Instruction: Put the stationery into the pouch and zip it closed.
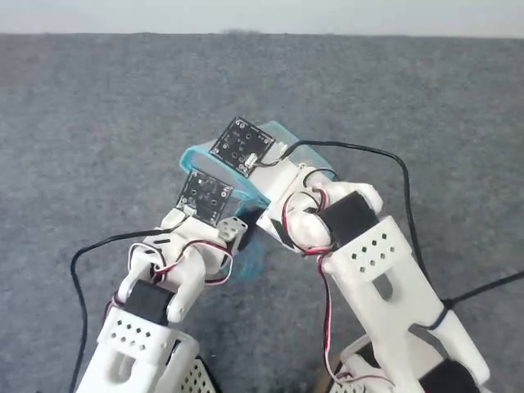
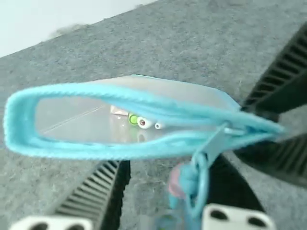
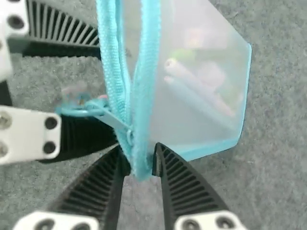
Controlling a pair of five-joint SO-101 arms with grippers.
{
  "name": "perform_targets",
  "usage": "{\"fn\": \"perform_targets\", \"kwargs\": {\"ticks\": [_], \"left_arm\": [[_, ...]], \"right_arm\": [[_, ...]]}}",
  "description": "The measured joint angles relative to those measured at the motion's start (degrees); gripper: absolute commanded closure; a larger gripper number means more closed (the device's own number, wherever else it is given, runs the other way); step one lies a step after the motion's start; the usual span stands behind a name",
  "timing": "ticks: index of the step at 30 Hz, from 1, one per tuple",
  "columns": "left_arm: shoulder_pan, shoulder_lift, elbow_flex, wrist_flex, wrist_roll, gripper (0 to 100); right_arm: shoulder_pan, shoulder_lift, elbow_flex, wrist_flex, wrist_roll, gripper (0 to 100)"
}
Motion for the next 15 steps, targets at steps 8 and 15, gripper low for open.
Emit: {"fn": "perform_targets", "kwargs": {"ticks": [8, 15], "left_arm": [[0.0, 0.1, 0.1, 0.0, 0.0, 99], [-1.2, 0.1, 0.1, 0.0, -0.6, 99]], "right_arm": [[-0.6, -0.4, 6.7, -6.3, 0.0, 99.1], [-0.6, -1.8, 10.6, -9.8, 0.0, 99.1]]}}
